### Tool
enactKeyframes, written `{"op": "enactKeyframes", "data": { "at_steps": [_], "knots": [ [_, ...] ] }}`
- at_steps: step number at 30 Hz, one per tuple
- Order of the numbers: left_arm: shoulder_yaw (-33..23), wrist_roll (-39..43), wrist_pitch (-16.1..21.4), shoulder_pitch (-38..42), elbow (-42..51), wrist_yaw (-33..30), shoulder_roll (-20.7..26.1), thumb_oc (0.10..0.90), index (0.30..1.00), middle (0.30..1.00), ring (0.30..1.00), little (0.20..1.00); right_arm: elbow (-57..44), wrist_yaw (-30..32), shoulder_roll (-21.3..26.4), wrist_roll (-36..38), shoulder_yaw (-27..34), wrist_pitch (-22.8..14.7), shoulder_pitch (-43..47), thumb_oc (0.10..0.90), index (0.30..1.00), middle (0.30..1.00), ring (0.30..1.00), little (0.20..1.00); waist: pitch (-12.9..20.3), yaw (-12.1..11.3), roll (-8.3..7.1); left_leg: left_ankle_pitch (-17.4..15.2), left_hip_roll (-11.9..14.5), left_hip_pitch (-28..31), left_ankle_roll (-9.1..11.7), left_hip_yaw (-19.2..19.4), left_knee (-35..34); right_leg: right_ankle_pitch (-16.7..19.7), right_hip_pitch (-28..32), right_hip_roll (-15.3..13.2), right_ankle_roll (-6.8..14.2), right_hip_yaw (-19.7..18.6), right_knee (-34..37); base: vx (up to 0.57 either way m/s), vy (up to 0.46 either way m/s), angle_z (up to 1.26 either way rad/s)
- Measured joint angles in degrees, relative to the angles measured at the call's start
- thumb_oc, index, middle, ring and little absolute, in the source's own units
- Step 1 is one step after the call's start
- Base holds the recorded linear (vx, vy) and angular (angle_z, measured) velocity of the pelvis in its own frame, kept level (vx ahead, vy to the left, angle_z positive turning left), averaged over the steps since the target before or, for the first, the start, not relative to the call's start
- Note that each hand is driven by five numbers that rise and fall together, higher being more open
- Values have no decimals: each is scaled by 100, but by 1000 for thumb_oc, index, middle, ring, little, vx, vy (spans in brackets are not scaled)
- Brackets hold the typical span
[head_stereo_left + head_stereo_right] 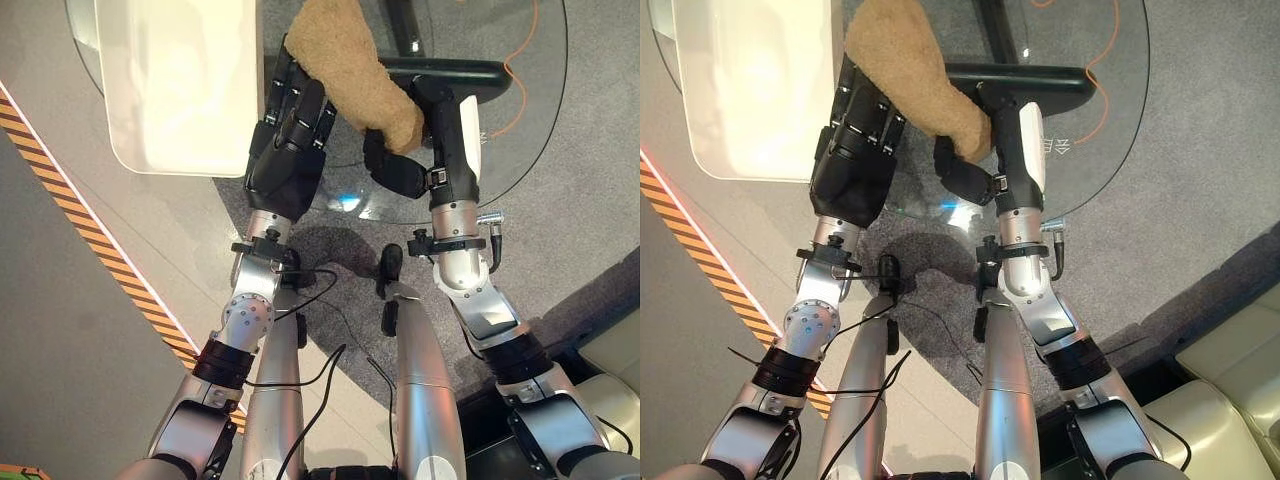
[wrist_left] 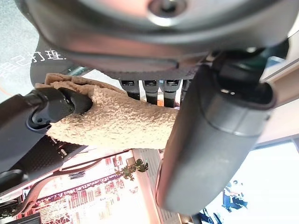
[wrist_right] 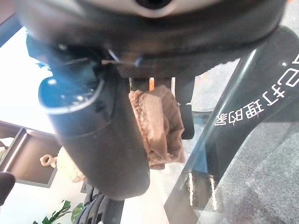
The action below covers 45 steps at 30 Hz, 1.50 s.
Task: Wipe the table with a cloth and put it in the basket.
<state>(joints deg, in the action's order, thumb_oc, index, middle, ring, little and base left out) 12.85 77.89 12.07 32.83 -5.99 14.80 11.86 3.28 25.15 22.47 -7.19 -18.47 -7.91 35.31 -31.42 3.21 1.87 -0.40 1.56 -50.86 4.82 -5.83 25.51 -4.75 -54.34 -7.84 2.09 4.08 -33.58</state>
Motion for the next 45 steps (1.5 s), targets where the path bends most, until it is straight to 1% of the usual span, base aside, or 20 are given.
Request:
{"op": "enactKeyframes", "data": {
  "at_steps": [10, 20, 24, 32, 36, 42, 45],
  "knots": [
    [-10, 0, 2, 0, -3, 213, 6, 800, 900, 900, 900, 900, -49, 48, 16, 0, 5, 0, 2, 100, 300, 300, 300, 200, 0, 8, 0, 0, 0, 26, 0, 2, -26, 1, 3, 0, -1, -7, -14, 0, 0, 0],
    [13, -3, -52, 35, -3, 359, 46, 800, 900, 900, 900, 900, -56, 639, -36, 47, -67, 54, -3, 100, 300, 300, 300, 200, 0, 20, 0, -1, 0, 78, -1, 21, -37, 1, 43, 0, -2, -29, -13, 0, 0, 0],
    [26, -3, -59, 70, -3, 359, 39, 800, 900, 900, 900, 900, -56, 780, -51, 46, -50, 52, -3, 100, 300, 300, 300, 200, 0, 28, -1, -1, 0, 78, -2, 25, -37, 1, 43, 1, -2, -34, -9, 0, 0, 0],
    [0, -3, -132, 77, -3, 362, 31, 800, 900, 900, 900, 900, -56, 748, -54, 47, -36, 54, -3, 100, 300, 300, 300, 200, 0, 33, -1, -2, 1, 76, -2, 30, -38, 1, 42, 2, -1, -38, -4, 0, 0, 0],
    [-9, -3, -150, 76, -3, 363, 45, 800, 900, 900, 900, 900, -56, 612, -49, 46, -11, 70, -1, 100, 300, 300, 300, 200, 0, 28, -1, -2, 1, 75, -2, 31, -40, 1, 41, 2, -1, -38, -3, 0, 0, 0],
    [-29, -2, -159, 73, -9, 363, 52, 800, 900, 900, 900, 900, -56, 446, -38, 40, -16, 144, 42, 100, 300, 300, 300, 200, 0, 21, -1, -2, 1, 76, -2, 30, -44, 1, 41, 2, -1, -37, -1, 0, 0, 0],
    [-40, 0, -166, 73, -25, 363, 53, 800, 900, 900, 900, 900, -56, 382, -21, 38, -26, 249, 104, 100, 300, 300, 300, 200, 0, 21, -1, -2, 1, 76, -2, 30, -44, 1, 41, 2, -1, -37, -1, 0, 0, 0]
  ]
}}
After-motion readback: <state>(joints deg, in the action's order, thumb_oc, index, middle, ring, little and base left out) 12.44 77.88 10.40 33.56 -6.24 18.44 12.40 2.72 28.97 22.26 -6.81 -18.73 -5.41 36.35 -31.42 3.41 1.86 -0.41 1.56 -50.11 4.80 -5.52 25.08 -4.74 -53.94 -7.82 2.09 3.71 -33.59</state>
